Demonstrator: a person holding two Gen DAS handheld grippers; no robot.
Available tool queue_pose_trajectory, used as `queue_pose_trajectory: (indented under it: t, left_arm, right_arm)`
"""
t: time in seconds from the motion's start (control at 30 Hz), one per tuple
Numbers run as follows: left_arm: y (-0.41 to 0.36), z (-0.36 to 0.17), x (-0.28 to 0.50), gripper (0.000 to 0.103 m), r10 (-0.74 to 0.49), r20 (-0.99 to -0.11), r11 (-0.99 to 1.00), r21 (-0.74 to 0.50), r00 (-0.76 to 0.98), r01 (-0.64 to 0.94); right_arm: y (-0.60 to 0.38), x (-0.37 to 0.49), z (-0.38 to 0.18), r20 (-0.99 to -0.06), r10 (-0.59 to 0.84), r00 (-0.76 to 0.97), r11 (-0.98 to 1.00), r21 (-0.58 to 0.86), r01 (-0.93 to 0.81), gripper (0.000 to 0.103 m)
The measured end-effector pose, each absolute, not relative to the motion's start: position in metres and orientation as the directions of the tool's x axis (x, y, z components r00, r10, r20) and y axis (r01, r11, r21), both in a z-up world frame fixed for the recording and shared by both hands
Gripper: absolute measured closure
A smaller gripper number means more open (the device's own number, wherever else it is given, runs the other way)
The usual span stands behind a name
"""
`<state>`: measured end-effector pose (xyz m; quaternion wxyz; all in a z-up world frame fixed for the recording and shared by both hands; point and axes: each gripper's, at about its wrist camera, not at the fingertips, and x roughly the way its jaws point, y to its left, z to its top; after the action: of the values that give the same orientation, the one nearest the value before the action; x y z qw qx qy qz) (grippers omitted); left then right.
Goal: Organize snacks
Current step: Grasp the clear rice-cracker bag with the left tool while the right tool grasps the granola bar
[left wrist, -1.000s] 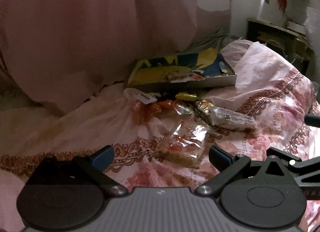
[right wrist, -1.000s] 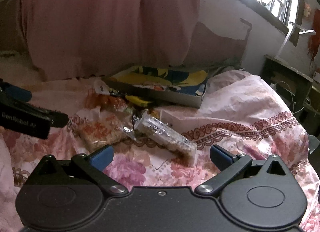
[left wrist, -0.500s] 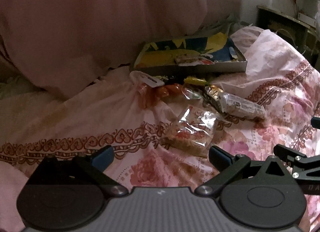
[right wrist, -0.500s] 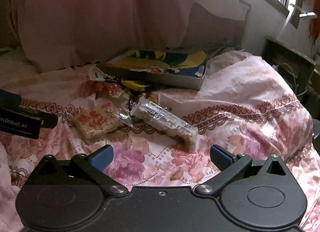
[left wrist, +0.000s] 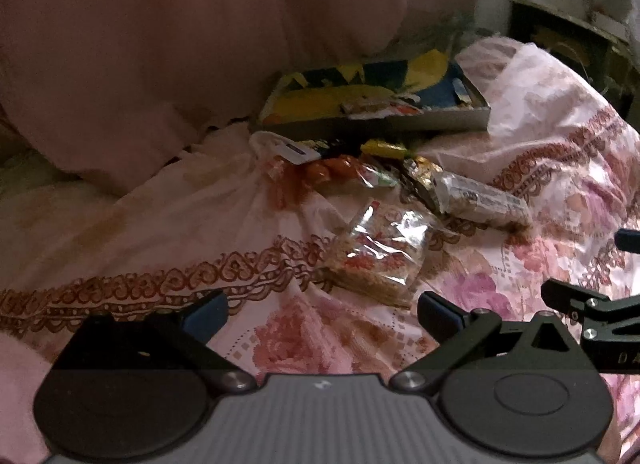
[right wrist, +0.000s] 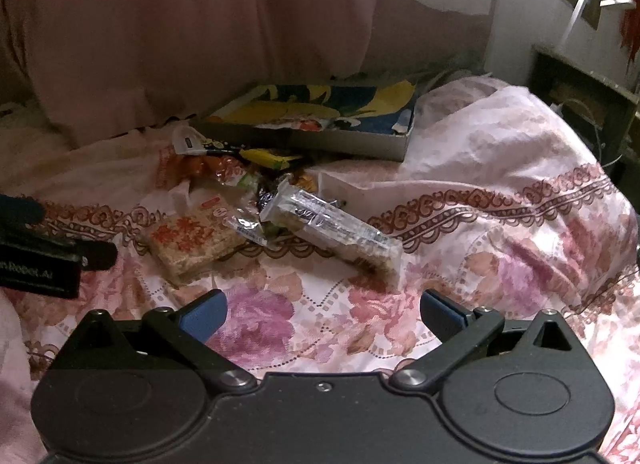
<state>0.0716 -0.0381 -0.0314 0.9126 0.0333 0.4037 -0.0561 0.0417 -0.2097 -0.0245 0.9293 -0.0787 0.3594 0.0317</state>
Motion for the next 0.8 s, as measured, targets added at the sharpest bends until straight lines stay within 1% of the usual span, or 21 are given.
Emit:
queue_pose_trajectory:
  t: [0.37, 0.6, 0.8]
  left_arm:
    - [-0.049, -0.038, 0.106, 0.000, -0.089, -0.800, 0.982, 0.030, 0.593, 0.189]
    - [-0.061, -0.043, 0.131, 0.000, -0.078, -0.804, 0.956, 0.107, 0.590, 0.272]
    - [-0.073, -0.043, 0.150, 0.000, -0.126, -0.788, 0.925, 0.126, 0.603, 0.358]
  right_arm:
    - [-0.225, 0.074, -0.025, -0.732, 0.035, 0.681, 0.990, -0.070, -0.126, 0.001]
    - [-0.235, 0.103, -0.028, -0.741, 0.003, 0.671, 0.980, -0.132, -0.150, 0.001]
    - [-0.243, 0.123, -0.032, -0.728, 0.008, 0.686, 0.976, -0.144, -0.164, 0.001]
